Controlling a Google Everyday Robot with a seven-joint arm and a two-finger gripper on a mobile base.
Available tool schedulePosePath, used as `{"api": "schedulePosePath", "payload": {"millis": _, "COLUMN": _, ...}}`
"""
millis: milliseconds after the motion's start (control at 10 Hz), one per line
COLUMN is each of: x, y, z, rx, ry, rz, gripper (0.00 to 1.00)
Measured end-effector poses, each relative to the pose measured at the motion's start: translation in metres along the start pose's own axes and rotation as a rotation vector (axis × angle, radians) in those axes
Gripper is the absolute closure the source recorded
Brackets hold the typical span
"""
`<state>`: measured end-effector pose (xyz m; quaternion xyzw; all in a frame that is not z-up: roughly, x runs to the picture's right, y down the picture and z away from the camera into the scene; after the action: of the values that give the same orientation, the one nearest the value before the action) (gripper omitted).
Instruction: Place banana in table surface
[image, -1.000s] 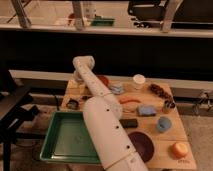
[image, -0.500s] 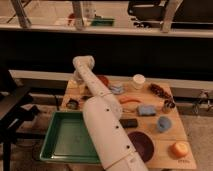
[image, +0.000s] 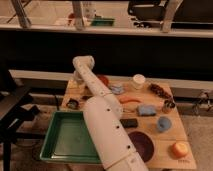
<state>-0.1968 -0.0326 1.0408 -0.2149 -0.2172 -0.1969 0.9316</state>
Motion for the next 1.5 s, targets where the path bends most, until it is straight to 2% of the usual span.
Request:
{"api": "schedulePosePath", "payload": {"millis": 400, "x": 0.000, "y": -0.001, "z": -0.001, "rx": 0.001, "ry": -0.001, "rz": -0.004, "gripper": 0.30}}
{"api": "schedulePosePath", "payload": {"millis": 500, "x": 0.002, "y": -0.007, "z": -0.005, "rx": 0.023, "ry": 0.001, "rz": -0.016, "gripper": 0.30}}
{"api": "schedulePosePath", "payload": {"millis": 600, "x": 0.008, "y": -0.008, "z": -0.013, "rx": 0.032, "ry": -0.012, "rz": -0.020, "gripper": 0.30}}
{"api": "schedulePosePath", "payload": {"millis": 900, "x": 0.016, "y": -0.026, "z": -0.068, "rx": 0.100, "ry": -0.070, "rz": -0.039, "gripper": 0.22}}
{"api": "schedulePosePath", "payload": {"millis": 1000, "x": 0.017, "y": -0.027, "z": -0.077, "rx": 0.103, "ry": -0.079, "rz": -0.039, "gripper": 0.22}}
{"api": "schedulePosePath", "payload": {"millis": 1200, "x": 0.011, "y": -0.028, "z": -0.083, "rx": 0.112, "ry": -0.109, "rz": -0.050, "gripper": 0.22}}
{"api": "schedulePosePath", "payload": {"millis": 1500, "x": 0.004, "y": -0.017, "z": -0.077, "rx": 0.156, "ry": -0.161, "rz": -0.063, "gripper": 0.22}}
